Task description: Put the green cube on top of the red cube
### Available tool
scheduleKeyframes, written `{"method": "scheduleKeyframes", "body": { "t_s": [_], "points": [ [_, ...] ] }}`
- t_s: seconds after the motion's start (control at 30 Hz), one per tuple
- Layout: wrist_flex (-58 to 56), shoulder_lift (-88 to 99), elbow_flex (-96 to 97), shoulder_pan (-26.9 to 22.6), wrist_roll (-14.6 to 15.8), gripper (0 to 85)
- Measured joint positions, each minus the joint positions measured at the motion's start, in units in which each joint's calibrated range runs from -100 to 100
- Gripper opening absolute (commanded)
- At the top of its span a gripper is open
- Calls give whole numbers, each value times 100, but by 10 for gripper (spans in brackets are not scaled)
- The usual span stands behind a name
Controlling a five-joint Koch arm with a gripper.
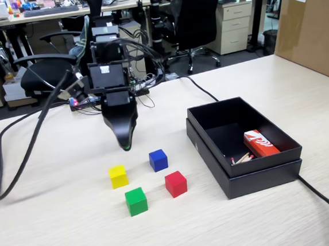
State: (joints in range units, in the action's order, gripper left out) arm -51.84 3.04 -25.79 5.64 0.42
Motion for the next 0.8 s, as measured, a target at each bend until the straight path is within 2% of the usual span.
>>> {"method": "scheduleKeyframes", "body": {
  "t_s": [0.27,0.8],
  "points": [
    [8,-1618,-657,0,-24,455],
    [434,-2550,-785,-29,-68,453]
  ]
}}
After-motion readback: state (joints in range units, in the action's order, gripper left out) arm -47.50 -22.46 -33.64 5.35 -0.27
